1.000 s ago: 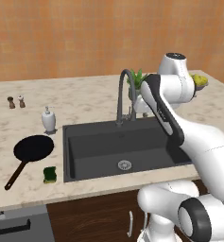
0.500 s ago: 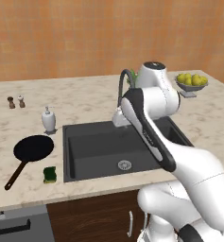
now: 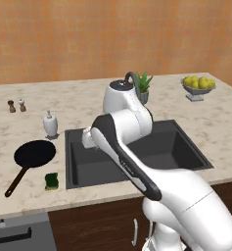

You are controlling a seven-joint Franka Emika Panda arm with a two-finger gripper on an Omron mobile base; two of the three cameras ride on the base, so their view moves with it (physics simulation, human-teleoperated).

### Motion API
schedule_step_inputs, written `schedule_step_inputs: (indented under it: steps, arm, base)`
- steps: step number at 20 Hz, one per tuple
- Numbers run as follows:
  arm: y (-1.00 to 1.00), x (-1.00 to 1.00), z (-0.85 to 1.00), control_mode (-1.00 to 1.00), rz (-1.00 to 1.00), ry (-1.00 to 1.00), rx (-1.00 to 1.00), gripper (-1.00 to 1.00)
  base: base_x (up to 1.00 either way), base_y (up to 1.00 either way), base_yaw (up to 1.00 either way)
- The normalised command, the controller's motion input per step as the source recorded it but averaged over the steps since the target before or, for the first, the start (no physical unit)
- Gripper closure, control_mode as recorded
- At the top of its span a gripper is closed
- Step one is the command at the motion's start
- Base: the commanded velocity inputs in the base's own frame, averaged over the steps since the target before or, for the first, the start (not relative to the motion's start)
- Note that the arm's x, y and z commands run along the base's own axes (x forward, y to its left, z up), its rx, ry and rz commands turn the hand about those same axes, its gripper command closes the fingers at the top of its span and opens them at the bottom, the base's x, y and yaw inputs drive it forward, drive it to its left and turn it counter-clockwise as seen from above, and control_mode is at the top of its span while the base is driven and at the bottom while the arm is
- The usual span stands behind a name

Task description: Pick the pan and sponge and place them into the sink. Then turn on the water.

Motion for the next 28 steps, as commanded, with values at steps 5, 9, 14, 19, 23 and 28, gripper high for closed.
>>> schedule_step_inputs:
  steps: [5,9,14,19,23,28]
  arm:
    - [1.00,0.00,-0.48,-1.00,0.07,0.03,0.00,-1.00]
    - [0.95,0.00,-0.53,-1.00,0.05,0.11,0.00,-1.00]
    - [0.60,0.00,-0.27,-1.00,0.00,0.13,0.00,-1.00]
    - [0.02,0.12,-0.06,-1.00,0.01,0.15,0.00,-1.00]
    - [0.03,0.30,-0.30,-1.00,0.00,0.06,0.00,-1.00]
    - [0.23,0.24,-0.43,-1.00,0.00,0.00,0.00,-1.00]
  base:
    - [0.00,0.00,0.00]
    - [0.00,0.00,0.00]
    - [0.00,0.00,0.00]
    - [0.00,0.00,0.00]
    - [0.00,0.00,0.00]
    - [0.00,0.00,0.00]
